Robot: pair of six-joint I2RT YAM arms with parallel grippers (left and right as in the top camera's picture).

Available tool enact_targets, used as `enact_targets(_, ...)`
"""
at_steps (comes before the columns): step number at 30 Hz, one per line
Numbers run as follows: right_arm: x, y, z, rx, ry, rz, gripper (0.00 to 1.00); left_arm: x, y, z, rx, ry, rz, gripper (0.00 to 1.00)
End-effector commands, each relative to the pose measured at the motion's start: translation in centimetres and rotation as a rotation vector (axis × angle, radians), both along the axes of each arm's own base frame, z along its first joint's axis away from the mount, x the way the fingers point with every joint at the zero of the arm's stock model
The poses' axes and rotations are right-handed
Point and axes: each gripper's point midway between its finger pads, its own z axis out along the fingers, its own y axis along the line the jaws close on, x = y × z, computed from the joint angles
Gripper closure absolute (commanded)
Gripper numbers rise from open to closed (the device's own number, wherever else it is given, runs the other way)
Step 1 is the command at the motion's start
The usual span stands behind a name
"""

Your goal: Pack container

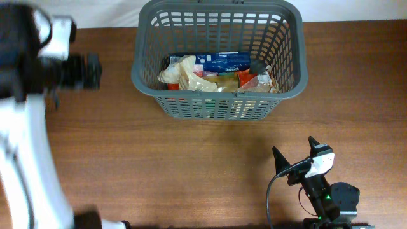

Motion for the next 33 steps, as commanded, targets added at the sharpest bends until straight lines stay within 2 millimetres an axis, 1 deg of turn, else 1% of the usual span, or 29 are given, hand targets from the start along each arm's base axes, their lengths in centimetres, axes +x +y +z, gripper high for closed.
enact_targets(1,-0.1,0.4,-0.1,0.008,-0.004,0.017,0.01,-3.5,-0.5,-1.0,0.038,-0.059,0.012,0.01)
enact_targets(4,-0.1,0.4,-0.1,0.008,-0.004,0.017,0.01,-3.7,-1.1,1.0,0.074,-0.344,-0.005,0.01)
enact_targets(6,-0.1,0.4,-0.1,0.008,-0.004,0.017,0.01,-4.1,-2.6,3.5,0.092,-0.644,-0.057,0.01)
enact_targets(7,-0.1,0.4,-0.1,0.008,-0.004,0.017,0.01,-5.2,-3.5,5.0,0.118,-0.87,-0.081,0.01)
enact_targets(8,-0.1,0.4,-0.1,0.008,-0.005,0.017,0.01,-6.3,-4.0,5.1,0.128,-0.98,-0.094,0.01)
enact_targets(9,-0.1,0.4,-0.1,0.008,-0.004,0.017,0.01,-7.2,-4.3,4.7,0.134,-1.045,-0.1,0.01)
enact_targets(10,-0.1,0.4,-0.1,0.008,-0.004,0.017,0.01,-7.6,-4.5,4.3,0.136,-1.071,-0.103,0.01)
enact_targets(12,-0.1,0.4,-0.1,0.008,-0.004,0.017,0.01,-8.9,-4.6,2.5,0.142,-1.118,-0.105,0.01)
enact_targets(13,-0.1,0.4,-0.1,0.008,-0.004,0.017,0.01,-9.6,-4.7,0.6,0.143,-1.124,-0.104,0.01)
enact_targets(16,-0.1,0.4,-0.1,0.008,-0.004,0.017,0.01,-10.2,-4.6,-2.0,0.144,-1.11,-0.097,0.01)
enact_targets(20,-0.1,0.4,-0.1,0.008,-0.005,0.017,0.01,-10.4,-4.2,-5.4,0.151,-1.078,-0.072,0.01)
enact_targets(25,-0.1,0.4,-0.1,0.008,-0.004,0.017,0.01,-10.4,-4.2,-9.0,0.145,-1.042,-0.074,0.01)
enact_targets(33,-0.1,0.4,-0.1,0.008,-0.004,0.017,0.01,-10.2,-4.2,-13.5,0.139,-0.995,-0.075,0.01)
